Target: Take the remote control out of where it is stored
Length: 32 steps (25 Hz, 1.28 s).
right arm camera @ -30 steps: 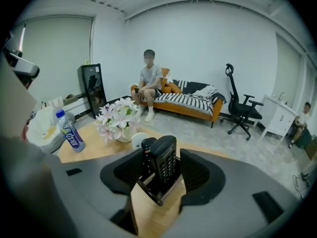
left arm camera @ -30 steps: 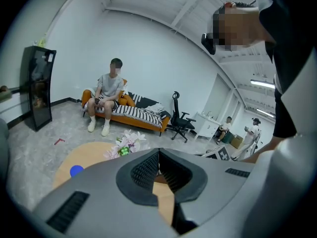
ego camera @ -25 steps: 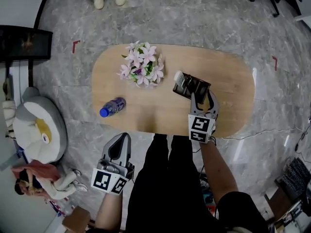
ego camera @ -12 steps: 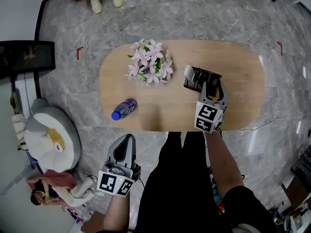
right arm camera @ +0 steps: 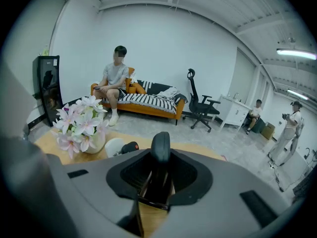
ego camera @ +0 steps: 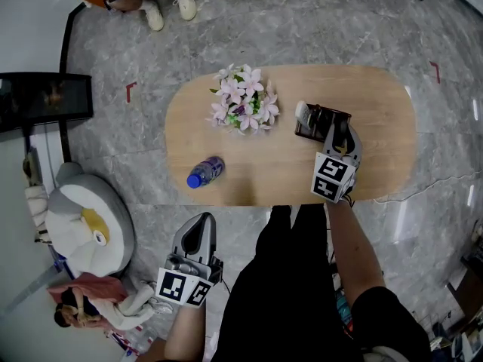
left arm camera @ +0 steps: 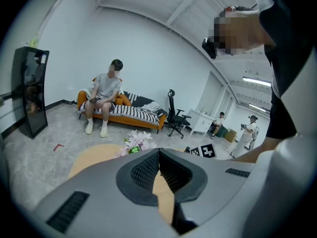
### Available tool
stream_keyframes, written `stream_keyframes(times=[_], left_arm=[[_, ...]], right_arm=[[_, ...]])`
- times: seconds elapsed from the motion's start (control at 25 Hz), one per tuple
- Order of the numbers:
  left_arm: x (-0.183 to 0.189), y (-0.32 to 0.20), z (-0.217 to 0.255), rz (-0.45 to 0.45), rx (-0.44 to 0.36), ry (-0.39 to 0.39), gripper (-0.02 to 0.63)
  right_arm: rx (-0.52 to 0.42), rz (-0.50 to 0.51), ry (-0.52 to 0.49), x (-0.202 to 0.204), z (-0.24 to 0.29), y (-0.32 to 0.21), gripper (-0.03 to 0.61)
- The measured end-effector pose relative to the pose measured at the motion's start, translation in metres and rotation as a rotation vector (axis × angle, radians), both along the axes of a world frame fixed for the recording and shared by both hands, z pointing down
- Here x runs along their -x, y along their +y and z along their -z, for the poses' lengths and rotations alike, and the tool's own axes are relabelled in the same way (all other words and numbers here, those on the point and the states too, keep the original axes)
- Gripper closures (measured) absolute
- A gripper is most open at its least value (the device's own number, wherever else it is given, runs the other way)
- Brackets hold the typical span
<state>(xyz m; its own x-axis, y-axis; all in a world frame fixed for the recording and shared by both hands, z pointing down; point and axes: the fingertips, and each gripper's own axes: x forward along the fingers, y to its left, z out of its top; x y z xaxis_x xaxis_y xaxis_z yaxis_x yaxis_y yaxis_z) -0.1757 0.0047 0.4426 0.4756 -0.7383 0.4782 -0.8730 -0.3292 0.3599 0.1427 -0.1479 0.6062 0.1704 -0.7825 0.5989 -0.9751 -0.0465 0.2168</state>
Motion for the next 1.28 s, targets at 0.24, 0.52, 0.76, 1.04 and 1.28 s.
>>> stream_keyframes(times=[0.24, 0.52, 0.76, 1.04, 1.28], left_arm=[[-0.004, 0.002, 0.011, -0.031, -0.025, 0.026, 0.606], [-0.016, -0.009, 0.037, -0.089, -0.082, 0.05, 0.606], [-0.031, -0.018, 0.043, -0.14, -0.1, 0.066, 0.606], [-0.067, -0.015, 0.026, -0.232, -0.062, 0.086, 0.606], [-0.105, -0.014, 0.009, -0.323, -0.026, 0.099, 0.606]], right_arm=[[-0.084, 0.02, -0.015, 0.01, 0.047, 0.005, 0.466], [-0.15, 0.05, -0.01, 0.008, 0.1, 0.011, 0.466], [-0.19, 0.025, -0.013, -0.01, 0.126, 0.019, 0.466], [-0.141, -0.03, 0.054, -0.063, 0.108, 0.05, 0.466], [-0.085, -0.055, 0.105, -0.108, 0.09, 0.084, 0.466]])
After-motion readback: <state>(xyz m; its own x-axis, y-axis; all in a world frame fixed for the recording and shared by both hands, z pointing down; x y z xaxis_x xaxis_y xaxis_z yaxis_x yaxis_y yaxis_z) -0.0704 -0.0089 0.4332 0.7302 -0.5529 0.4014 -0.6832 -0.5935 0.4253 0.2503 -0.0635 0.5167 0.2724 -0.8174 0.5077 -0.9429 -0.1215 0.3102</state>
